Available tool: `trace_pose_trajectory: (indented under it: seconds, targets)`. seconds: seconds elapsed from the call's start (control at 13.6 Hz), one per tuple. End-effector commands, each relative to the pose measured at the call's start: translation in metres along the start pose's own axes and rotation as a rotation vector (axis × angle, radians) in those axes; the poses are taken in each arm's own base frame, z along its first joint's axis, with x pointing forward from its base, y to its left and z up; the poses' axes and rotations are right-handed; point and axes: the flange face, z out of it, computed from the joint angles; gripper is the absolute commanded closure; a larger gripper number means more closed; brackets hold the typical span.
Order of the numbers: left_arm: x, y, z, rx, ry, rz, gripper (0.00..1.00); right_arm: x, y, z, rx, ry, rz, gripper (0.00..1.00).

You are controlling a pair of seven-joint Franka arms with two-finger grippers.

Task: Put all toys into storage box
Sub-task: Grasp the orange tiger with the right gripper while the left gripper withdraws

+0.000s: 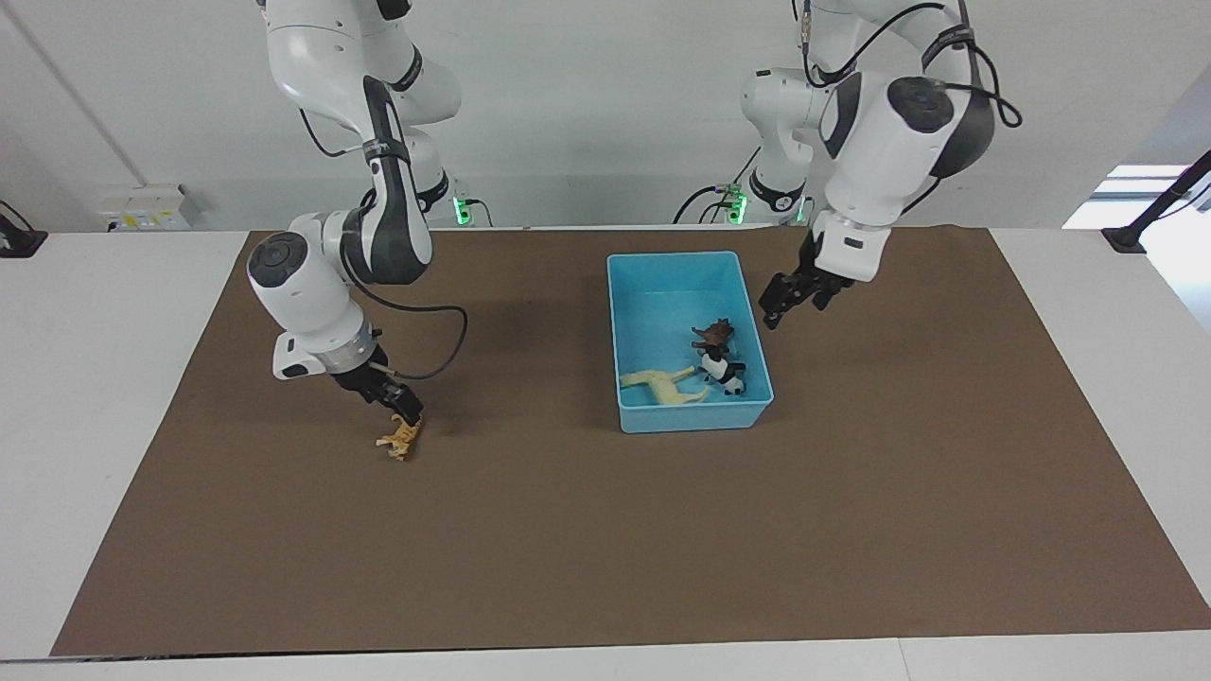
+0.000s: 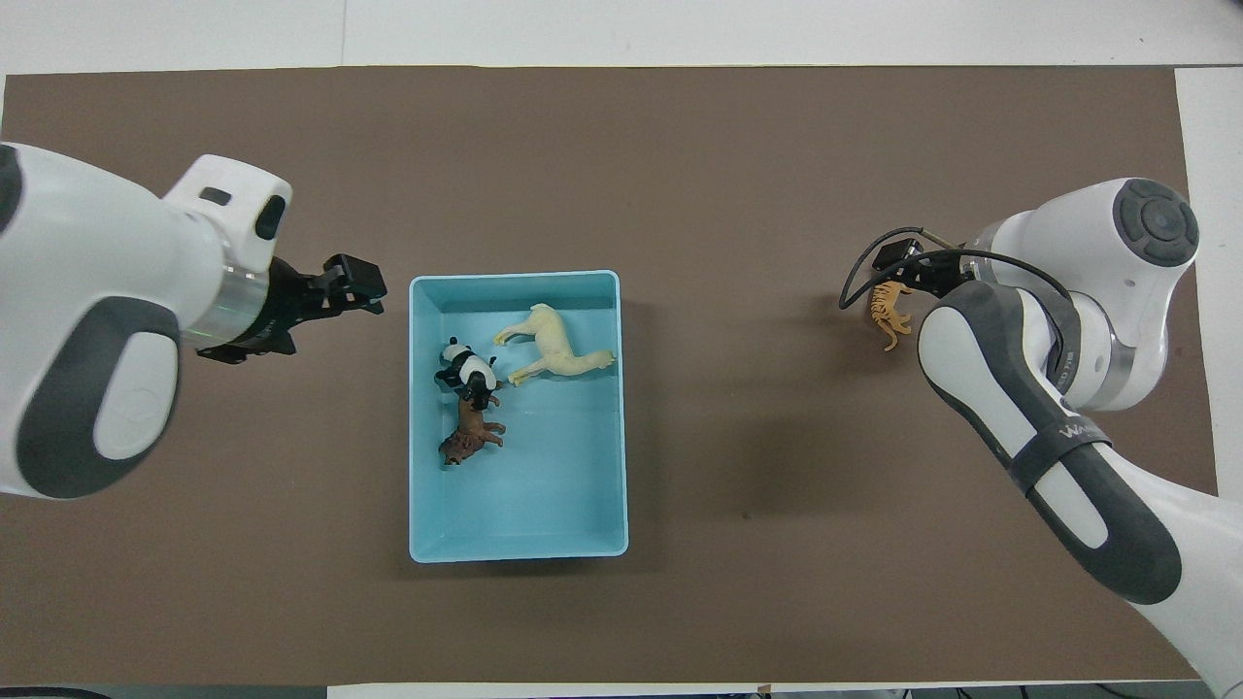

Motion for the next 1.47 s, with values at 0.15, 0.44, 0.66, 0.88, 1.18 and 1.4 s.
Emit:
trace_pose_trajectory:
  seconds: [0.15, 0.44, 0.66, 0.88, 1.18, 1.4]
  targets:
    - [0.009, -0.071, -0.047, 0.069, -0.036, 0.148, 0.0, 0.003, 0.001, 0.014, -0.001, 0.017, -0.088, 0.0]
    - [0.012, -0.093, -0.058, 0.065, -0.033, 0.18, 0.0, 0.005, 0.004, 0.022, -0.003, 0.022, -0.085, 0.0]
    - [0.023, -0.093, -0.067, 0.068, -0.04, 0.185, 0.0, 0.005, 0.006, 0.026, -0.006, 0.017, -0.081, 0.09]
    - [0.033, -0.09, -0.07, 0.063, -0.033, 0.189, 0.0, 0.007, 0.009, 0.031, -0.006, 0.024, -0.077, 0.16]
    - [0.034, -0.094, -0.07, 0.083, -0.047, 0.24, 0.0, 0.006, 0.011, 0.035, -0.009, 0.024, -0.083, 0.36]
    - [0.036, -0.097, -0.074, 0.079, -0.042, 0.257, 0.0, 0.005, 0.012, 0.037, -0.007, 0.033, -0.105, 0.69]
